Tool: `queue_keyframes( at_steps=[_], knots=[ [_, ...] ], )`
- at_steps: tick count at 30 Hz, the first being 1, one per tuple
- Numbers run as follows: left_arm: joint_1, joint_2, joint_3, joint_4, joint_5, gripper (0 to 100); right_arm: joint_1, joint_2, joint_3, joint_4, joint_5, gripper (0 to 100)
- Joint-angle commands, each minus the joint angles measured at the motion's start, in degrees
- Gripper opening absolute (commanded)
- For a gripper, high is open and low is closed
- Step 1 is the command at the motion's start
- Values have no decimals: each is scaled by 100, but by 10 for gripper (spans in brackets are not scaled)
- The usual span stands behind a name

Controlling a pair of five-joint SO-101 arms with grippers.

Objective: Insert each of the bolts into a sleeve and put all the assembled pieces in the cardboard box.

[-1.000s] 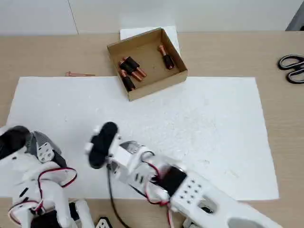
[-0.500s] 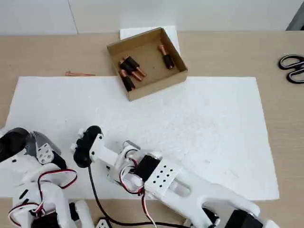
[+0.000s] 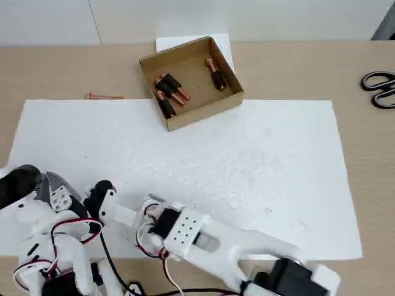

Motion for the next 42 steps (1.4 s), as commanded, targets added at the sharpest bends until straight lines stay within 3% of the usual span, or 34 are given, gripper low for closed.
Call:
queue_keyframes(
  at_steps=[1, 4, 13, 16, 21, 29, 36, 42],
  knots=[
    [-18, -26, -13, 18, 35, 7, -22, 347, -404, -48, -246, 299],
    [-18, -26, -13, 18, 35, 7, 22, 664, -624, -48, -633, 299],
    [-18, -26, -13, 18, 35, 7, 251, 1121, -853, 75, -818, 295],
    [-18, -26, -13, 18, 35, 7, 277, 1121, -862, 303, -818, 227],
    [-18, -26, -4, 18, 35, 7, 295, 1121, -862, 523, -791, 4],
    [-18, -26, -4, 18, 26, 7, 1095, 1051, -914, 541, -765, 3],
    [-18, -26, -4, 18, 26, 7, 1701, 268, -2497, 1921, -703, 3],
    [-18, -26, -4, 18, 26, 7, 1771, 127, -4229, 3125, -281, 3]
  ],
)
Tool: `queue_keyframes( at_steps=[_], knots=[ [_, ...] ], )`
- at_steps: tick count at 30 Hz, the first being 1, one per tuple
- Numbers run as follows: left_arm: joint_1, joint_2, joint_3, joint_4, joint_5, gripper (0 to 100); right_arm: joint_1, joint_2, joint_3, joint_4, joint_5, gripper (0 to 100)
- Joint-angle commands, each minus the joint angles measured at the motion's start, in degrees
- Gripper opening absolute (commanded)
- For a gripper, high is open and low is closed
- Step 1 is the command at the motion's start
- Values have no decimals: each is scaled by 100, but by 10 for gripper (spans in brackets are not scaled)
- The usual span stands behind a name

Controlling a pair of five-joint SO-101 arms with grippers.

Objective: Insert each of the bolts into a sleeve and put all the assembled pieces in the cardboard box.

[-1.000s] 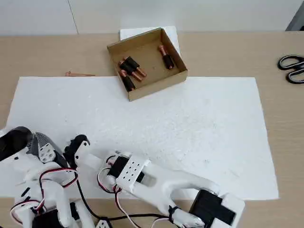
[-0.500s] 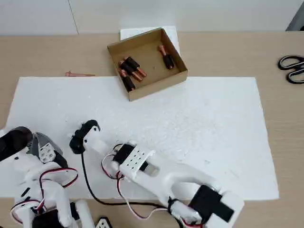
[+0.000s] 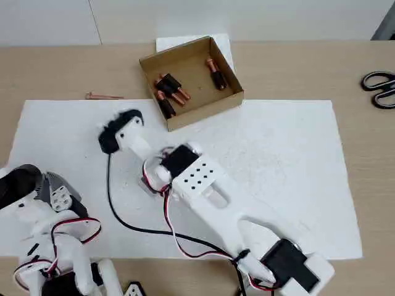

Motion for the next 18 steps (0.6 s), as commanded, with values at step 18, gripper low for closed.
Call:
queue_keyframes(
  at_steps=[18],
  knots=[
    [3007, 0, -22, -26, -624, 7, 1982, -3073, -3103, 1262, 18, 4]
  ],
)
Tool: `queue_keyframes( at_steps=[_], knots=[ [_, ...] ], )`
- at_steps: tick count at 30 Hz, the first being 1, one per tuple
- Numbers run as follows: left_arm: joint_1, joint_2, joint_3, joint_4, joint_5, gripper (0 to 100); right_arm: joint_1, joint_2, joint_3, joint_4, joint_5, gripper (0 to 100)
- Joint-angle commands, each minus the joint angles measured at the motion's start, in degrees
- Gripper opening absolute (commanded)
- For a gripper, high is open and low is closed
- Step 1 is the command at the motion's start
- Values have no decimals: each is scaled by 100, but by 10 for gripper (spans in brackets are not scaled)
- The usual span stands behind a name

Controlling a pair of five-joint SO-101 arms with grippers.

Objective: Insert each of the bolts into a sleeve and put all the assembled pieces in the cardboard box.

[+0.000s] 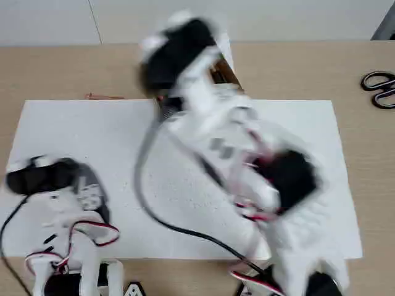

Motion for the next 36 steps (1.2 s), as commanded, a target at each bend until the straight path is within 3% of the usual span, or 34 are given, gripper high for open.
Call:
queue_keyframes(
  at_steps=[1, 5, 10, 13, 19, 24, 31, 36],
  knots=[
    [1178, 9, 4, -26, -105, 7, 813, -1033, 18, 136, -158, 4],
    [2101, 9, 514, -97, -114, 7, 1402, -2246, 1319, 312, -835, 5],
    [2224, 9, 1068, -923, -114, 6, 1543, -4259, 3895, -4, -844, 6],
    [2242, 18, 1095, -1301, -114, 6, 1543, -5604, 5653, -532, -457, 5],
    [2242, 18, 1068, -1301, -114, 6, 1543, -7758, 8598, -2475, 396, 4],
    [2242, 9, 1068, -1301, -114, 6, 1516, -7380, 9512, -3829, 431, 4],
    [2242, -18, 1349, -1327, -97, 6, 1473, -7503, 10804, -5341, 1275, 4],
    [2242, -26, 1692, -1327, -88, 6, 778, -7714, 11684, -5604, 1301, 4]
  ],
)
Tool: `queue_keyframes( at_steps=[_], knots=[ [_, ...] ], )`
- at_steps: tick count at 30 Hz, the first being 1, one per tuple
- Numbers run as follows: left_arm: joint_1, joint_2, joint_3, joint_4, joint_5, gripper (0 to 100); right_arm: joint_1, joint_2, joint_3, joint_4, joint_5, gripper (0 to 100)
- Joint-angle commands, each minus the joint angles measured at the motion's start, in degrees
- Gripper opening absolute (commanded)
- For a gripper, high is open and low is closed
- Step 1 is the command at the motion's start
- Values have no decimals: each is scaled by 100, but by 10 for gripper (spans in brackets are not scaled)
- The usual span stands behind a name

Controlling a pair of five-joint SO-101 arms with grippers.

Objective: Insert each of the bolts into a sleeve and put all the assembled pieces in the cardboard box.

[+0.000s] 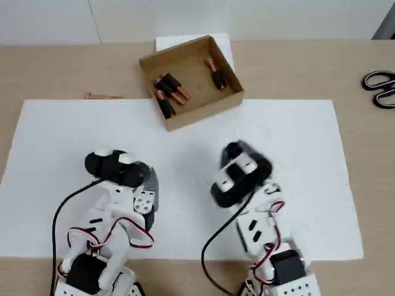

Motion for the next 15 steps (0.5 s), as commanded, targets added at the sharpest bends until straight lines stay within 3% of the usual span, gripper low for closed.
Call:
queue_keyframes(
  at_steps=[1, 6, 11, 15],
  knots=[
    [26, -53, 119, -123, -9, 6, -523, -92, 316, -163, 26, 4],
    [26, -53, 338, -123, -9, 6, -1147, -48, 299, -13, 26, 4],
    [26, -62, 963, -123, -18, 6, -1341, -84, 299, 1288, 44, 5],
    [26, -79, 1147, -211, -18, 6, -1314, -92, 299, 1367, 18, 6]
  ],
)
